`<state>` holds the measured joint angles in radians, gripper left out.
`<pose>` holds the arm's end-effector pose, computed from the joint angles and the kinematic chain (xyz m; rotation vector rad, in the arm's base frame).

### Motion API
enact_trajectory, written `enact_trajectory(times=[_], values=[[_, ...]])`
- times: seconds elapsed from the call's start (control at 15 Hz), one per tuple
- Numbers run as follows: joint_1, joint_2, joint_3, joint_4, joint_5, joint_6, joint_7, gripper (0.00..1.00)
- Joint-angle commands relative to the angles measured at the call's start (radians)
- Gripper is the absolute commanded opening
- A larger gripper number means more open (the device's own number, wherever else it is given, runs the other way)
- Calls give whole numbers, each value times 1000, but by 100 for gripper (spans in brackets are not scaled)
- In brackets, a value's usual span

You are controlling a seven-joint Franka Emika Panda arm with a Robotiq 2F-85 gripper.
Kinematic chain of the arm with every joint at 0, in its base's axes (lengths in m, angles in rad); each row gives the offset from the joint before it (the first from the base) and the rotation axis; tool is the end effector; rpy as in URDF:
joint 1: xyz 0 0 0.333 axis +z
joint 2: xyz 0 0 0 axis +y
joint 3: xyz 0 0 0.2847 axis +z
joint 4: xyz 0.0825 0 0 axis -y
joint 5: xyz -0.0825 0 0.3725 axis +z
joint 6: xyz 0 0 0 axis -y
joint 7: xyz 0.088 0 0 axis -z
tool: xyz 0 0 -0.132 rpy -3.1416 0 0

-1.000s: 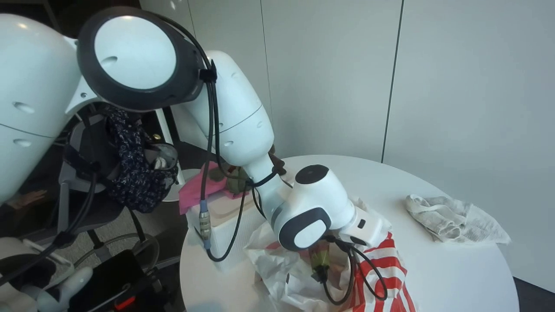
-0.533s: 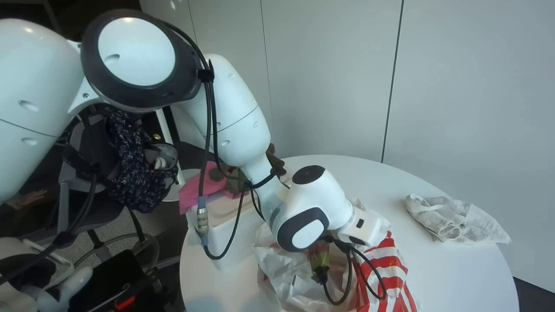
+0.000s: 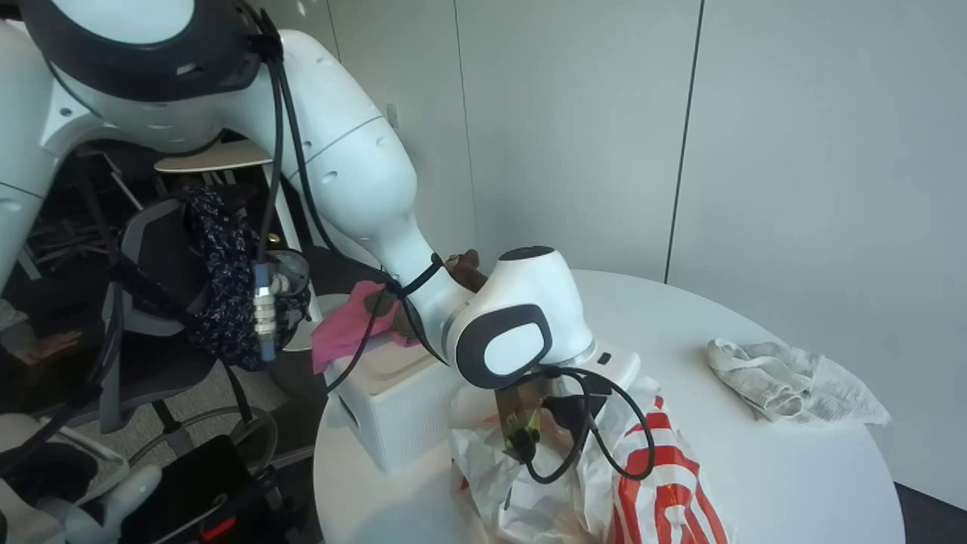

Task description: Remove everything from the plastic bag and put it on the white box

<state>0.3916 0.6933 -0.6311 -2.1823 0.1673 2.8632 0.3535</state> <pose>0.5209 -0.1660 0.1034 2.6851 -0.8520 0.2232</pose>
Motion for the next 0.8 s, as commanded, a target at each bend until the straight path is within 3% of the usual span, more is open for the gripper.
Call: enact_trajectory(times=[0.0,0.33,0.53,0.6,0.73], values=[[61,-251,-32,-104,-56,-246,-96,45],[104,-515,-67,-122,-140,-679,-185,45],[104,-669,-54,-132,-151,-847,-269,45],[-75,-730,139,-133,-179,-877,-267,45],[-145,-792,263,-155,-134,-884,-313,45]])
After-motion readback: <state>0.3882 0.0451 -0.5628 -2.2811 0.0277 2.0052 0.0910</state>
